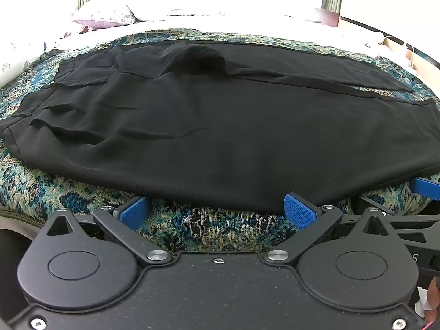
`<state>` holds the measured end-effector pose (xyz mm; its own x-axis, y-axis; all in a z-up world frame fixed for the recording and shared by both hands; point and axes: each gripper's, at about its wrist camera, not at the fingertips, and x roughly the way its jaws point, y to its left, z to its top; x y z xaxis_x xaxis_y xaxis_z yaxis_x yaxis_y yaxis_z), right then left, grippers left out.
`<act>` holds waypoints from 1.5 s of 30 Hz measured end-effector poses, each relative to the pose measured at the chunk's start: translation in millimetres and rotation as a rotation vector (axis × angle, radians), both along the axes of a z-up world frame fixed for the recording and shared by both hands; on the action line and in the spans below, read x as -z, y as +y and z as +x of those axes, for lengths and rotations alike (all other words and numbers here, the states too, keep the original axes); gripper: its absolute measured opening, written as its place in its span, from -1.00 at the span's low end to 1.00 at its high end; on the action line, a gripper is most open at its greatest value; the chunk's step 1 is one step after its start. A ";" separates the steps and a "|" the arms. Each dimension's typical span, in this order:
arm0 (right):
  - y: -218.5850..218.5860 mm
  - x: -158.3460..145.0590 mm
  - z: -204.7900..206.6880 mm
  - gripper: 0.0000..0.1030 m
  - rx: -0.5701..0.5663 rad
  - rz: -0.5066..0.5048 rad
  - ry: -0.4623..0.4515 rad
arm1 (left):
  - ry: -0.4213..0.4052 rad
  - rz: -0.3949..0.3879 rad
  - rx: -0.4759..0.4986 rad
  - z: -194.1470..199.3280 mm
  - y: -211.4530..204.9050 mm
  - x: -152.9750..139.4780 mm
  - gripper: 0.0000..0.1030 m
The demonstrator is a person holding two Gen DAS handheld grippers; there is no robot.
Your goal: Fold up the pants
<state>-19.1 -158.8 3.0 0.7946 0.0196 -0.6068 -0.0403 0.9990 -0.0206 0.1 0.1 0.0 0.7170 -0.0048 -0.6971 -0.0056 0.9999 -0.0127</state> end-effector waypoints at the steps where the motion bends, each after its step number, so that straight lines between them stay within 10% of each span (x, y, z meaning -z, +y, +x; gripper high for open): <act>1: 0.2 -0.1 -0.1 1.00 -0.001 -0.009 -0.001 | 0.004 -0.010 0.000 0.2 0.3 -0.1 1.00; 45: 0.4 1.9 1.7 1.00 -0.003 -0.006 -0.001 | -0.004 0.003 -0.001 -0.1 0.0 0.0 1.00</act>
